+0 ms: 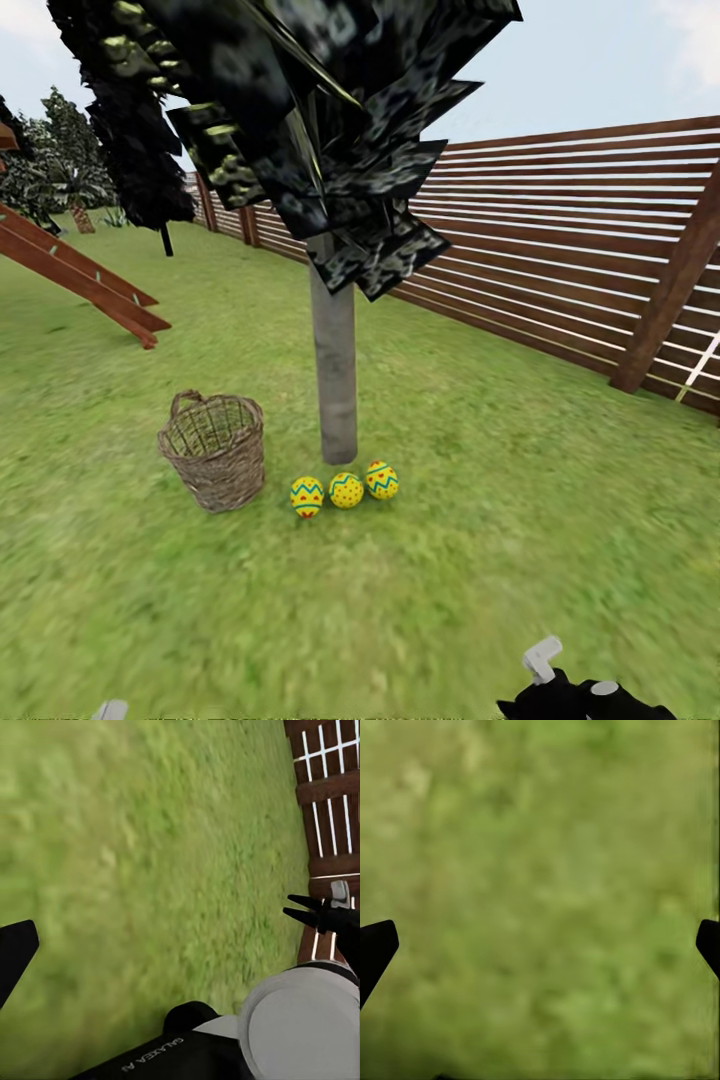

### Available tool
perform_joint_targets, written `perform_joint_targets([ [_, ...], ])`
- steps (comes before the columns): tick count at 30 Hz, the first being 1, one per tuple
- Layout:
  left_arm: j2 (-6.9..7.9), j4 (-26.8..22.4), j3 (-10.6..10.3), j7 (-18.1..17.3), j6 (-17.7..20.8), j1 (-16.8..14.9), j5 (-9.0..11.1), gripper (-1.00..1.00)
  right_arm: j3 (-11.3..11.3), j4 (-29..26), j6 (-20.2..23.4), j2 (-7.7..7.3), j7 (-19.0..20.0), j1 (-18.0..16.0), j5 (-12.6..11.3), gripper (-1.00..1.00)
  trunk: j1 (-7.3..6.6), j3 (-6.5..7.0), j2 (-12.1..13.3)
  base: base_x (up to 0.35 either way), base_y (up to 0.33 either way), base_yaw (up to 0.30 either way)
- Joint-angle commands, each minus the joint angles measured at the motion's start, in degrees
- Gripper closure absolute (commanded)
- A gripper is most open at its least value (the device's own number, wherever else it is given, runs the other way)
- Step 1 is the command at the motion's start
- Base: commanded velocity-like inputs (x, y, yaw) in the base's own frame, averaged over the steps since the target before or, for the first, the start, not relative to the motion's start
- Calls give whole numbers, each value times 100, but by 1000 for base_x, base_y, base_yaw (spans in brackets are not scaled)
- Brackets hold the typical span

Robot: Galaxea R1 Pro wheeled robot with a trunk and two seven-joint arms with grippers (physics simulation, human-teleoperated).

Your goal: Take the three Easter eggs out of the wicker basket on the lawn in the garden, then place them on the lawn next to a single tree (choose any tree) so that all three eggs are next to the same tree and none are left in the basket.

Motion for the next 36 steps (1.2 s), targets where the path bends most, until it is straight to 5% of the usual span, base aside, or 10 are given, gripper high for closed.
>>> perform_joint_targets([
  [1,5,0,-32,24,60,-3,60,-100,-48,1,-17,-1,-97,-3,62,-100,-1,-14,-2,0,0,-3],
  [8,3,1,-32,83,60,-3,60,-100,-56,-15,28,-3,-695,-3,62,-100,-1,-78,-2,0,0,0],
  [16,13,1,-32,106,54,-4,60,-100,-57,2,53,1,-1154,-3,55,-100,-177,-7,319,0,0,0],
  [30,-16,129,-32,366,52,-10,60,-100,-57,129,41,3,-1331,-3,52,-100,-484,117,880,0,0,0],
  [36,-163,245,-48,1664,43,-70,53,-100,-49,370,1,68,-2279,28,80,-100,-616,170,1121,0,0,0],
])
